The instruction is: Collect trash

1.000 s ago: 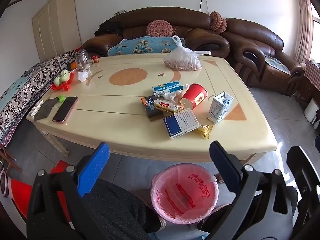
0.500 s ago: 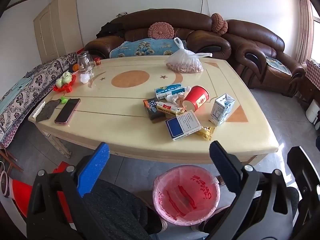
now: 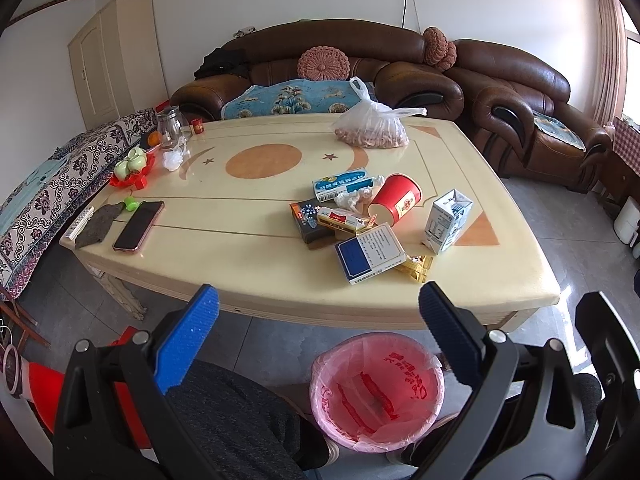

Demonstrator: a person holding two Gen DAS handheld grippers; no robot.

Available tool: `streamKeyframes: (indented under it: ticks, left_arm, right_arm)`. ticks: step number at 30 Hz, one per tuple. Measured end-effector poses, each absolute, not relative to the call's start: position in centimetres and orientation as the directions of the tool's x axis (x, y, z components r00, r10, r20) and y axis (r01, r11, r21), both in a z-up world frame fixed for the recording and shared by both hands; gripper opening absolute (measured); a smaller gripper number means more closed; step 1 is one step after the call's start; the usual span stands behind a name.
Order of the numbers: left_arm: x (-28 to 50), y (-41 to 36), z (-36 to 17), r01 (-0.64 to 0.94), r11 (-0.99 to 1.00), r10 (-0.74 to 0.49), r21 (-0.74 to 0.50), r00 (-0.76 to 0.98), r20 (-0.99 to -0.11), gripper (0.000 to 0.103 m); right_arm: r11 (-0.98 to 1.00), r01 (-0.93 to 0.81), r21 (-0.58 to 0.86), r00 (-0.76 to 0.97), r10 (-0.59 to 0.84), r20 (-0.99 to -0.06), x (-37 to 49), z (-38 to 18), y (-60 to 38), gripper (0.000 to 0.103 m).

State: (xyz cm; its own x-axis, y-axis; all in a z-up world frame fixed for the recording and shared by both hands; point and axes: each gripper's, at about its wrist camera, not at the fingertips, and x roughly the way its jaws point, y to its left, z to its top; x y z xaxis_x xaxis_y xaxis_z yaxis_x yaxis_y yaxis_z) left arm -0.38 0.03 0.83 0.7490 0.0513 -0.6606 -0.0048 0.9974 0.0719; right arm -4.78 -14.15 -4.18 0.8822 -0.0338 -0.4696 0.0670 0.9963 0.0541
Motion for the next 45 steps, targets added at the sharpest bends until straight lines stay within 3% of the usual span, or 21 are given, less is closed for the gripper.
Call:
streamKeyframes:
  ticks: [45]
  left_arm:
    - [-0.31,-0.02,0.74,-0.005,0.998,0.049,0.069,0.744,-0.667,0.098]
  right_arm:
    - [0.996,0.066,0.052,0.882,-0.034,-0.470,-4.61,-3.93,-14.07,0.097]
